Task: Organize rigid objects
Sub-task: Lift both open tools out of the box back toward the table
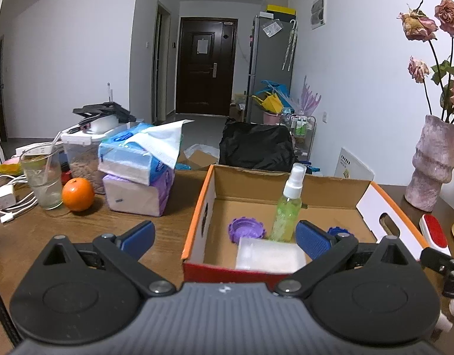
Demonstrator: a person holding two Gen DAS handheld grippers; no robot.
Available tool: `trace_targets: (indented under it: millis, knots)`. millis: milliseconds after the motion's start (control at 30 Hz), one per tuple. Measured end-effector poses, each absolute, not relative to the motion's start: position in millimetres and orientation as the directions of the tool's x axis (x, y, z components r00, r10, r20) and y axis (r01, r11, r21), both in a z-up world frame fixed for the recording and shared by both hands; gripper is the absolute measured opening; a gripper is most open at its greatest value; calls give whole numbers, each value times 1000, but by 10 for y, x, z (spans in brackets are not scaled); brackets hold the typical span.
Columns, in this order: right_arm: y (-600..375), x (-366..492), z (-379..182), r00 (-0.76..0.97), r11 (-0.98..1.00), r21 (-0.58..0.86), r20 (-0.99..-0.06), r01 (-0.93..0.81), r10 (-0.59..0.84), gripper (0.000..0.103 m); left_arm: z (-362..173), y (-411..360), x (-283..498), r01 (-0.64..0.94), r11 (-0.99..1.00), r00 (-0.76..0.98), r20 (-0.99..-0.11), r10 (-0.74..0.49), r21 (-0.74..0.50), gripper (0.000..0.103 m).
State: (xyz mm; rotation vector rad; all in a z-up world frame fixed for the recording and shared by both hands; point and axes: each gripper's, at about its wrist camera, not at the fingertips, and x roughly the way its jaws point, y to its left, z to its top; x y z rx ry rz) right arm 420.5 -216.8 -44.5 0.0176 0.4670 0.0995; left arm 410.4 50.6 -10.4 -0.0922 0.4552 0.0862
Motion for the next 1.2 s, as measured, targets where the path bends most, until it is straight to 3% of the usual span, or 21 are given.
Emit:
trace_targets:
  millis: [800, 1067, 1200]
  knots:
    - [-2496, 3523, -739, 855, 998, -45, -519, -53, 22, 101, -333, 877, 3403, -169, 982, 854, -510, 105, -81, 103]
    - [-2575, 3485, -892, 831, 996, -53, -555, -78, 36, 93, -529, 993, 3279, -190, 980, 822, -555, 125, -62, 103]
    - [-2540, 3526, -941, 826, 993, -47, -560, -112, 67, 82, -581, 1042, 3227, -197, 979, 812, -568, 132, -53, 103]
